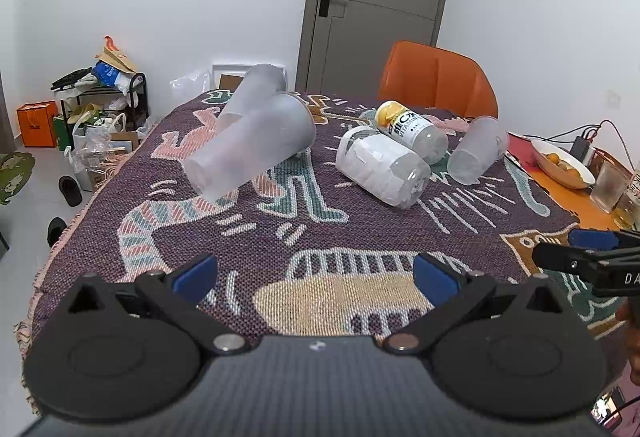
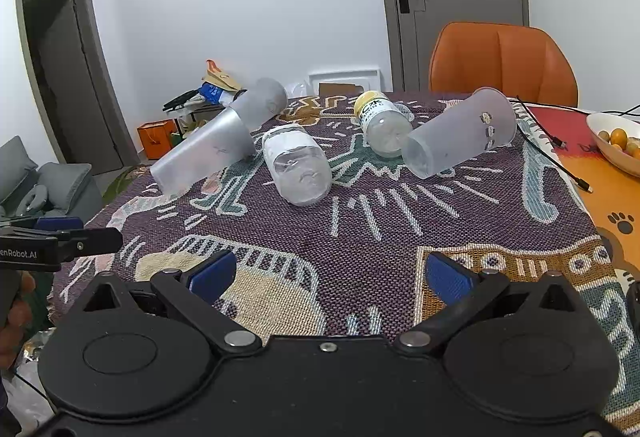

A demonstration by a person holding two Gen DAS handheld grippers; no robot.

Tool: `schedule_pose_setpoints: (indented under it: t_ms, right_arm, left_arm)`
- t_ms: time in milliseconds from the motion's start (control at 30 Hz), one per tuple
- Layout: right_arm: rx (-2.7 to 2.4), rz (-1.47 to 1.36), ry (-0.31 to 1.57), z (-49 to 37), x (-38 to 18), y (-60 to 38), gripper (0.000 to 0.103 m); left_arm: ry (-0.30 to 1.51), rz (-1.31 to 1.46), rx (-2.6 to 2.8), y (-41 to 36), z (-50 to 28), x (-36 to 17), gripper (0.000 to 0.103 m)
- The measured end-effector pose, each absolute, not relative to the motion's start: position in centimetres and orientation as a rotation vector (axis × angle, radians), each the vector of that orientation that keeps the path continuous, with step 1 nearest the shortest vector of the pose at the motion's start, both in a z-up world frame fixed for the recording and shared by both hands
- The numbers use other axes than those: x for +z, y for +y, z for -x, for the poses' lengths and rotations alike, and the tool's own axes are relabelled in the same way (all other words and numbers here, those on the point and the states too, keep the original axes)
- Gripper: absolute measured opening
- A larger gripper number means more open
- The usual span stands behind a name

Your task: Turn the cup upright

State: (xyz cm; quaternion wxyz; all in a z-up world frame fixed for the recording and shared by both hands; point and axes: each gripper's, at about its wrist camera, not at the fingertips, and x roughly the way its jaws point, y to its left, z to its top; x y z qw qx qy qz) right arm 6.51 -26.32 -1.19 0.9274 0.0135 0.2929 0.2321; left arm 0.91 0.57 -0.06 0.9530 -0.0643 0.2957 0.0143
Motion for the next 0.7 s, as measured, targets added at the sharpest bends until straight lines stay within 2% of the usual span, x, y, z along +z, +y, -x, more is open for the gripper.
schedule_pose_setpoints:
  t_ms: [700]
  right_arm:
    - [0.59,0.094,0.623,-14.1,-2.2,-21.7,0.103]
  left_arm:
    - [0.616,0.217,0.095,3.3,-7.2,-2.4,0.101]
